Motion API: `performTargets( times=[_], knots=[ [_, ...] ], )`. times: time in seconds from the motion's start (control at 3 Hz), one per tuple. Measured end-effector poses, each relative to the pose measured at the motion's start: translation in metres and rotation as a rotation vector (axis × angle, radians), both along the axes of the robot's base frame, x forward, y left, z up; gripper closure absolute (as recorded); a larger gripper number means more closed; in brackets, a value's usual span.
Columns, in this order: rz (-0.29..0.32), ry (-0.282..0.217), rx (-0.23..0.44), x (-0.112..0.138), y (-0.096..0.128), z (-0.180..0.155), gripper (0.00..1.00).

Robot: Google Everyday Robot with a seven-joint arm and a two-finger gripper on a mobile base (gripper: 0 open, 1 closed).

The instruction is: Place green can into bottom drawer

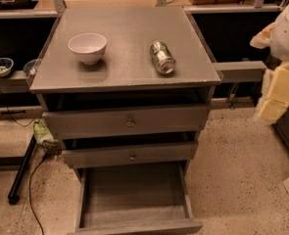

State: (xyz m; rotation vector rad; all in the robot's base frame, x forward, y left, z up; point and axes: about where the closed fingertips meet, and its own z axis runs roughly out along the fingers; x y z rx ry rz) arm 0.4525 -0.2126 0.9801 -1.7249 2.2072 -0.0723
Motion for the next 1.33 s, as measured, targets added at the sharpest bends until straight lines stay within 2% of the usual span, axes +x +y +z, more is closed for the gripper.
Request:
performTargets(
  times=[0.33, 0.67, 1.0, 1.33],
  knots=[
    [0.005, 0.010, 0.015, 0.047, 0.017, -0.003, 0.00],
    [0.017, -0.001, 0.009, 0.091, 0.037, 0.003, 0.00],
    [0.016, -0.020, 0.004, 0.092, 0.044, 0.008, 0.00],
    [-0.027, -0.022, -0.083, 0.093, 0.040, 0.004, 0.00]
  ],
)
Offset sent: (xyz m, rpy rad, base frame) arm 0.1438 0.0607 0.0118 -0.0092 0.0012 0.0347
